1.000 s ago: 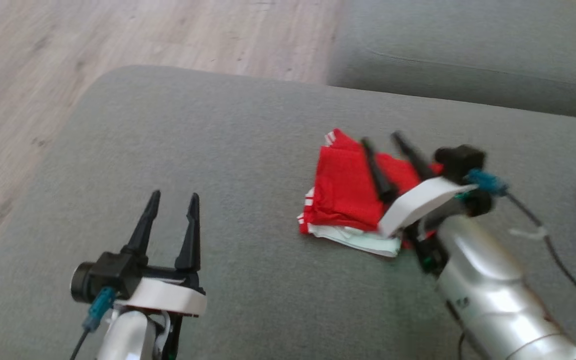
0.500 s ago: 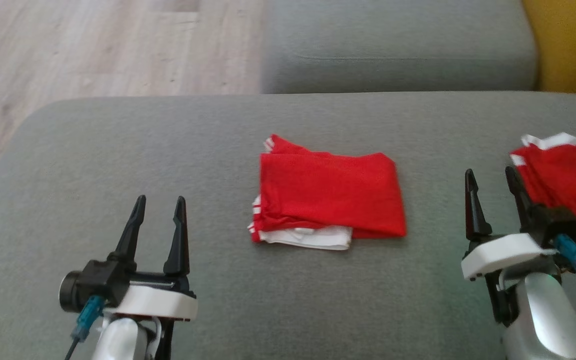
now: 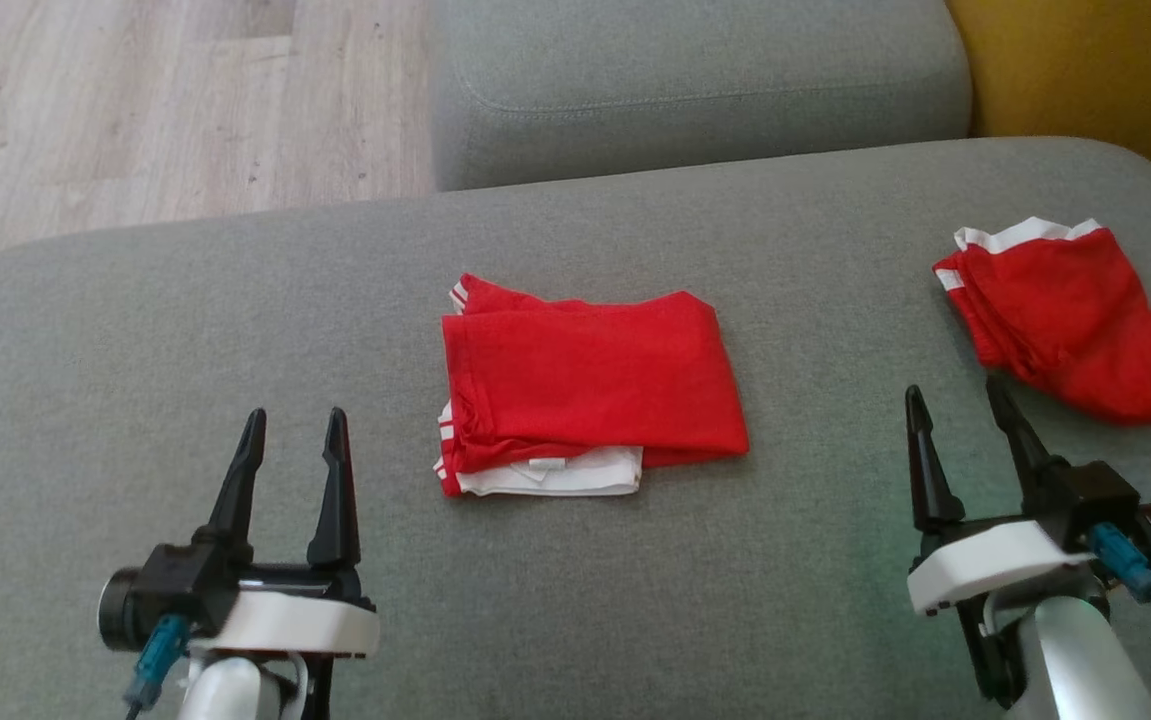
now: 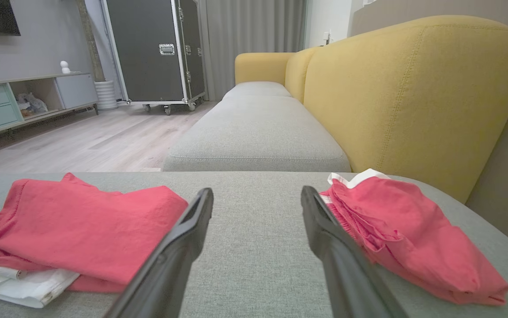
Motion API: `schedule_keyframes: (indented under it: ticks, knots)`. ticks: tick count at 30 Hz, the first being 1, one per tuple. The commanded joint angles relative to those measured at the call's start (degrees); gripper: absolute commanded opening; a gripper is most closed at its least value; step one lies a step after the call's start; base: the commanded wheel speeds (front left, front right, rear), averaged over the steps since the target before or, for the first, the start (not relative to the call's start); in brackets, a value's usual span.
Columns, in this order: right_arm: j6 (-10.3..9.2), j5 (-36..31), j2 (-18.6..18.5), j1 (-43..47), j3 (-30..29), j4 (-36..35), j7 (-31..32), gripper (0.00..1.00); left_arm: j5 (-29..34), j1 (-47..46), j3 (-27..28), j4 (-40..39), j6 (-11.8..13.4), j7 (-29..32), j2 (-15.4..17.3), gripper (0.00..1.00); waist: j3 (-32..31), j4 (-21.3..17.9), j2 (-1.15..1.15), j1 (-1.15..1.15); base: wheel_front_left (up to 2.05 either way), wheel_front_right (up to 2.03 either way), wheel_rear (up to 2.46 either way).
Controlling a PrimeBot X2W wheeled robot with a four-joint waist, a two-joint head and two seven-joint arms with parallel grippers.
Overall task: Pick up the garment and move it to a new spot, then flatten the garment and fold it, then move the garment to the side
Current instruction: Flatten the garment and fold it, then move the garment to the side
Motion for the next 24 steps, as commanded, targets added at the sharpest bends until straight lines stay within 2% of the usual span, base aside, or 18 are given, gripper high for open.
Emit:
schedule_keyframes:
  ticks: [1, 19, 24]
  knots:
    - [0.19, 0.4, 0.0, -1.8, 1.7, -2.2, -0.6, 1.0, -0.6, -1.6, 2.1, -2.0, 0.4, -0.3, 0.4, 1.0, 0.1, -0.1, 0.0, 0.0, 0.0, 0.0, 0.0]
    - [0.19, 1.8, 0.0, -2.2, 1.7, -3.1, -0.6, 1.0, -0.1, -2.2, 0.9, -0.5, -0.1, -0.3, 0.4, 1.0, 0.9, 2.2, 0.0, 0.0, 0.0, 0.0, 0.0]
    - [0.19, 3.0, 0.0, -5.0, 3.3, -2.2, -0.6, 1.0, 0.5, -3.9, 0.1, 0.9, -0.5, -0.3, 0.4, 1.0, 4.1, 3.2, 0.0, 0.0, 0.0, 0.0, 0.0]
